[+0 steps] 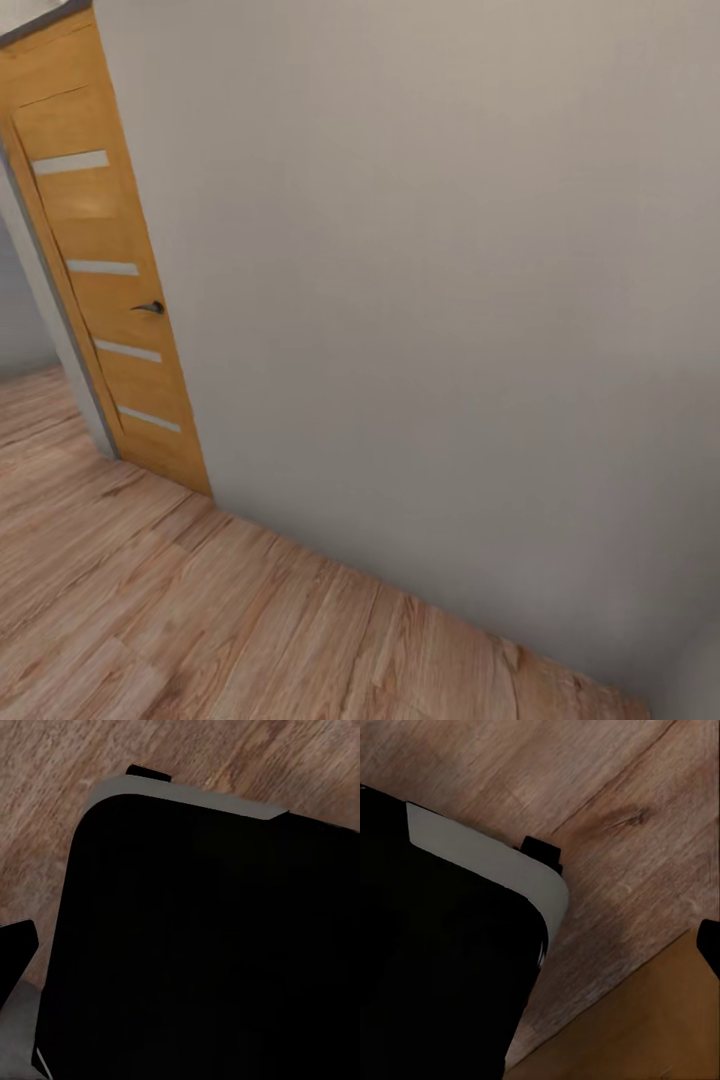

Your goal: Move the two storage containers from the living room to the garage. In the garage, place one container on the floor and stack the other container on top of it (either order is fine).

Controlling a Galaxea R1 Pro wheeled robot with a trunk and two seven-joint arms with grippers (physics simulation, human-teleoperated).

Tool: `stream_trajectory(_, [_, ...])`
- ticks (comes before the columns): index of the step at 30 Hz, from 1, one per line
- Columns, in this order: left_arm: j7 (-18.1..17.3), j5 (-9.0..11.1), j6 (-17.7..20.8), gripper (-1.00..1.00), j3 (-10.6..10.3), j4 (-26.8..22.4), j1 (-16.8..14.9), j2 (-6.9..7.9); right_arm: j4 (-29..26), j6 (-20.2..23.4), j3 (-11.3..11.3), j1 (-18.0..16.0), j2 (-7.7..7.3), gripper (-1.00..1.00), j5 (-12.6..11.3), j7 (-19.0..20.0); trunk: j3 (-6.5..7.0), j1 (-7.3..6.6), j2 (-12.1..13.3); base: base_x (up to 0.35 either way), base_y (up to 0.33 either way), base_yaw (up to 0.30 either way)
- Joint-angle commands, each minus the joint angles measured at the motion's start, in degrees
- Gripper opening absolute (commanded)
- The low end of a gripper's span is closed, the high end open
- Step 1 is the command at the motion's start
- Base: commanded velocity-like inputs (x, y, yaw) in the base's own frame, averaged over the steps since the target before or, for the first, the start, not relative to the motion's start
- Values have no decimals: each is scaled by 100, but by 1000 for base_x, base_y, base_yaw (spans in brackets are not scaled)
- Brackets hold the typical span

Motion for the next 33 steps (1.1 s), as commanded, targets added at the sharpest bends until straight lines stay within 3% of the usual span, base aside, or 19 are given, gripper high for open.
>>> stream_trajectory(1, [8,11,-13,100,25,0,-1,-3,19,-40,45,-8,-1,100,-68,-9,-5,0,-3,4,0,277])
stream_trajectory(4, [23,132,-13,100,30,9,-1,1,16,-44,45,-8,-2,100,-338,-132,-5,0,-3,1,0,279])
stream_trajectory(8, [25,525,-13,100,23,25,-1,-5,20,-102,45,-8,5,100,-390,-257,-5,0,-3,0,0,281])
stream_trajectory(12, [16,673,-18,100,17,22,1,1,21,-226,40,-8,2,100,-466,-417,-5,0,-3,0,0,281])
stream_trajectory(17, [3,679,-21,100,-19,0,0,6,21,-265,32,-8,-25,100,-711,-513,-5,0,-3,0,0,281])
stream_trajectory(33, [1,664,-22,100,-19,-7,2,50,21,-271,36,0,-26,100,-731,-514,-5,0,-3,0,0,281])
